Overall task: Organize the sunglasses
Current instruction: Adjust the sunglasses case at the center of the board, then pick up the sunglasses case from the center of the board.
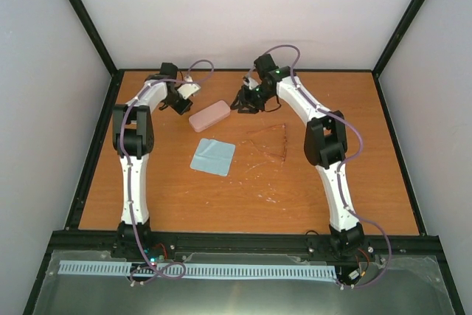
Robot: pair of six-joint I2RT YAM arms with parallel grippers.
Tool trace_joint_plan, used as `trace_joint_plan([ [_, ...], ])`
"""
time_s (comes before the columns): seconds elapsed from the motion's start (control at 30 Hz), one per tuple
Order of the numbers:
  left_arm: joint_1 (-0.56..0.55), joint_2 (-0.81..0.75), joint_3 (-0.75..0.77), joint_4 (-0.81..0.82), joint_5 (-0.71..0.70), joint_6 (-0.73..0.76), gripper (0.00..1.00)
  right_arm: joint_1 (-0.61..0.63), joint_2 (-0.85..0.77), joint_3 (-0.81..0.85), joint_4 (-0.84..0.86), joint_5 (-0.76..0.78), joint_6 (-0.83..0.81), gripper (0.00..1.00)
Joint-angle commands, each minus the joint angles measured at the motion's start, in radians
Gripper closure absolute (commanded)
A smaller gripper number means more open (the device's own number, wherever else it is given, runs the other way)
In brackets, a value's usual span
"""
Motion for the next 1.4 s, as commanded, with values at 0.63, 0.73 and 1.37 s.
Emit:
trace_joint_plan([
  [0.63,-0.099,-0.243,-0.312,-0.022,0.32,-0.101,0.9,0.144,0.123,0.224,-0.237,0.346,-0.07,0.41],
  [0.73,-0.026,-0.285,-0.296,0.008,0.329,-0.112,0.88,0.164,0.093,0.219,-0.208,0.449,-0.194,0.37],
  [1.37,0.17,-0.238,-0.141,-0.041,0.382,-0.054,0.86,0.212,0.141,0.246,-0.167,0.515,-0.491,0.0],
])
